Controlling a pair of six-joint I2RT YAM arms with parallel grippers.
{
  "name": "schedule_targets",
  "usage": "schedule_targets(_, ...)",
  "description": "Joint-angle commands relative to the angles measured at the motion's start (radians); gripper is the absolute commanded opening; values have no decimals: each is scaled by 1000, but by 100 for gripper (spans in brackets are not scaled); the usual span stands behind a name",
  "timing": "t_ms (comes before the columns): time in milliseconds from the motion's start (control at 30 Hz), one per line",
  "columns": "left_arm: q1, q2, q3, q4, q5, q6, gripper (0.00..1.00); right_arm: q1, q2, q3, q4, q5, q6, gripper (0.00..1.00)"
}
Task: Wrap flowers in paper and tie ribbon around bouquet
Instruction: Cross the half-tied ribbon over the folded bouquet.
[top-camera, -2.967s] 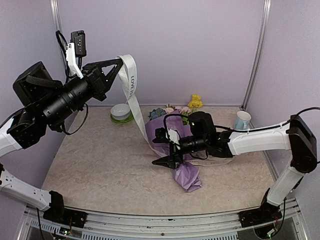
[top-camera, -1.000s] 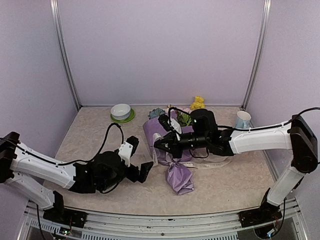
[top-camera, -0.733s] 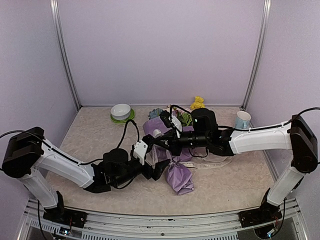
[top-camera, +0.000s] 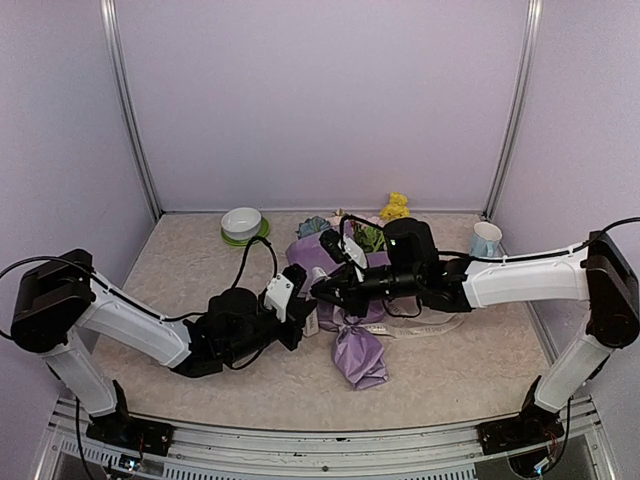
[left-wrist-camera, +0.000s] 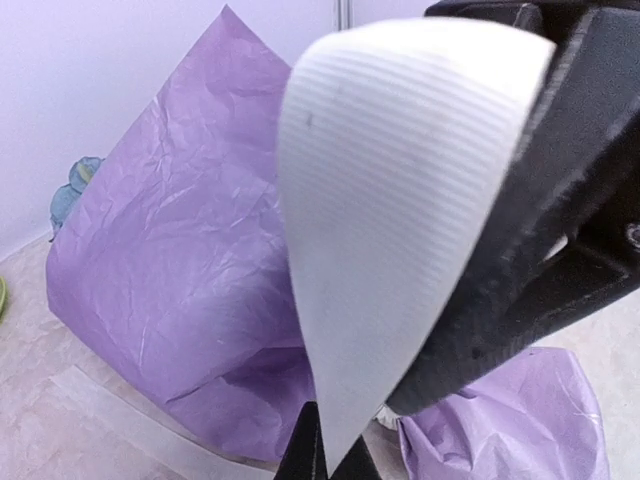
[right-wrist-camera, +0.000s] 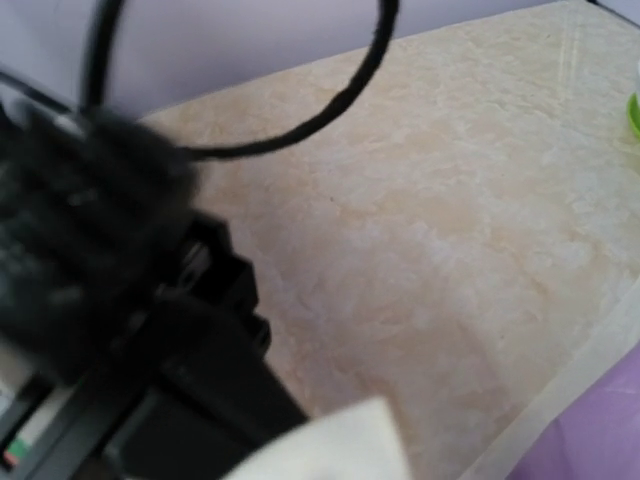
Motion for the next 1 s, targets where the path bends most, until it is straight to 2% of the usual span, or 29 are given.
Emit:
schedule_targets(0, 3, -42, 35, -106, -50, -7, 0, -18, -41, -9, -64, -11, -24, 19)
schedule_targets(67, 1, -63, 39, -165, -70, -20, 0, -36, -49, -30, -71, 11, -23, 31)
schedule_targets(133, -13, -93, 48, -217, -98, -30, 0, -43, -48, -67, -55, 25, -34, 36)
schedule_targets(233, -43, -149, 65, -265, -144, -22, 0, -42, -14, -64, -74, 39, -52, 36)
schedule_targets(333, -66, -180, 137, -399, -167, -11, 0, -43, 10, -36, -99, 46, -59, 35)
schedule_targets(467, -82, -227, 167, -477, -209, -9, 0, -42, 5, -45, -72, 30, -48, 46)
schedule_targets(533, -84, -255, 184, -506, -229, -13, 0, -42, 9, -52, -62, 15, -37, 48)
schedule_targets(733, -100, -306, 238, -501, -226, 17, 0, -40, 40, -44, -22, -16, -18, 47)
schedule_targets(967, -93, -360, 251, -513, -257, 31, 0, -40, 51, -46, 27, -17, 0, 53)
